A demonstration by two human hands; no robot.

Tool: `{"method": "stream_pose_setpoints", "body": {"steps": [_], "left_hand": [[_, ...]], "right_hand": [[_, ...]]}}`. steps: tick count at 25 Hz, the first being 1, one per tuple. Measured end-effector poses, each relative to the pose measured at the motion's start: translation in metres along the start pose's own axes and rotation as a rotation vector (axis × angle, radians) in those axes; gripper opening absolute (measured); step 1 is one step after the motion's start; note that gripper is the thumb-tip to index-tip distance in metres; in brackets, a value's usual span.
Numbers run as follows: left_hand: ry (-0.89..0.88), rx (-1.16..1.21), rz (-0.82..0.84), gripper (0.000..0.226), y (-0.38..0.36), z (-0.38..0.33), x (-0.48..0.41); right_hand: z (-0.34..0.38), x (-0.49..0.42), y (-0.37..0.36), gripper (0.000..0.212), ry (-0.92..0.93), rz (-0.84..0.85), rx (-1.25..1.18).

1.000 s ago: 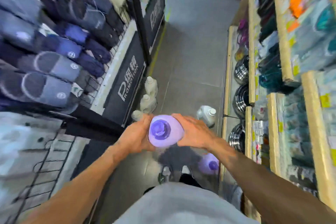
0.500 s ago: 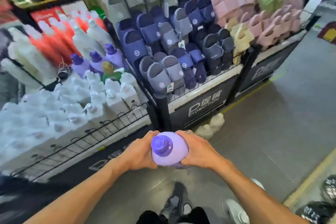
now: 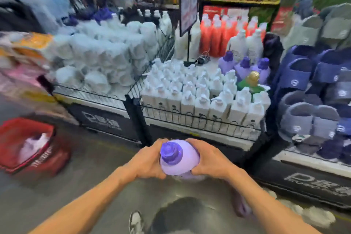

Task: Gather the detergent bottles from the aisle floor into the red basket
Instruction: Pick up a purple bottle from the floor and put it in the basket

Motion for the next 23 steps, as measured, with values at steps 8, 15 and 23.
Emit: {"method": "stream_pose_setpoints", "body": {"steps": [8, 15, 23], "left_hand": [[0.148, 0.084, -0.073, 0.078, 0.138, 0.210, 0.076], [0.346, 0.171, -0.242, 0.094, 0.235, 0.383, 0.146], [0.690, 0.272, -0.568, 0.094, 0.300, 0.515, 0.226]], "right_hand": [[0.176, -0.181, -0.122, 0.072, 0.171, 0.163, 0.002], [0.320, -0.315, -0.215, 0.074, 0.311, 0.329, -0.058], [0.458, -0.457, -0.325, 0.084, 0.603, 0.614, 0.058]]}}
Point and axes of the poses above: each hand's wrist, its own x-axis away from the middle knuckle, its own y-axis out of the back of the hand, z = x × y, the point moved 9 cm from there along -x, towards the middle knuckle, and after that the axes turned 3 degrees about -x, right-handed, at the moved point
